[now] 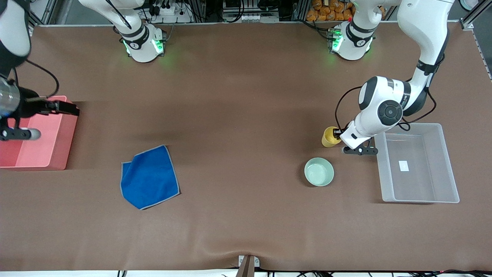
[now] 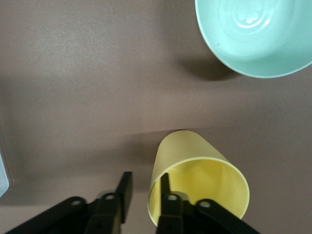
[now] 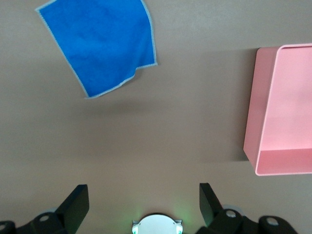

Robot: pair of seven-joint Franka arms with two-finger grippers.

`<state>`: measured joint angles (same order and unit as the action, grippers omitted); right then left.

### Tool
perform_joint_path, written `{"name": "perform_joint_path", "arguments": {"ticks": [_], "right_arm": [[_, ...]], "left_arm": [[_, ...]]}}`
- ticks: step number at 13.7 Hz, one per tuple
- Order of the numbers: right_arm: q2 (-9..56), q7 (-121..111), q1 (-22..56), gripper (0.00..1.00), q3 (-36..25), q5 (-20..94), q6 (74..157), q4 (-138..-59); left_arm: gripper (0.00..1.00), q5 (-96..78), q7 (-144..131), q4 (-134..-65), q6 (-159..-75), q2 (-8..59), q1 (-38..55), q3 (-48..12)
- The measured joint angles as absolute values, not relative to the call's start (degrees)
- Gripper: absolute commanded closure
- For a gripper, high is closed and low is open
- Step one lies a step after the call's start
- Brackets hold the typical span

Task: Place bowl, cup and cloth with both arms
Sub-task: 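Carry the yellow cup into the clear bin while the right gripper lowers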

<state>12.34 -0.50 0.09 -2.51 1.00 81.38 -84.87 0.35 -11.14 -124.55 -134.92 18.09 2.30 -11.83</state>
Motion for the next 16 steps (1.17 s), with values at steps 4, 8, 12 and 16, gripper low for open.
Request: {"name": "perform_joint_path", "arguments": {"ticks": [4,8,12,16], "right_arm": [[17.6,0.2,0.1,0.0,-2.5,1.0,88.2,-84.7],[21.9,1.9,-0.2,0.0,-2.7,1.0,92.5,-84.6],[22.6,4.1,0.0,0.0,-2.6,1.2,94.3,-84.3],[22.3,4.9,0.4,0.0,-2.3,5.3,94.3,-82.8]], "left_arm": [[1.0,0.4,-11.1,-123.3,-135.2,17.6,2.1,-11.8],[1.0,0.4,-8.5,-120.3,-130.3,11.9,-1.8,-11.5],[1.0,0.4,0.0,-115.6,-123.9,6.7,-11.5,-10.9],[1.0,0.4,11.9,-113.8,-123.8,9.3,-23.0,-10.6]]}}
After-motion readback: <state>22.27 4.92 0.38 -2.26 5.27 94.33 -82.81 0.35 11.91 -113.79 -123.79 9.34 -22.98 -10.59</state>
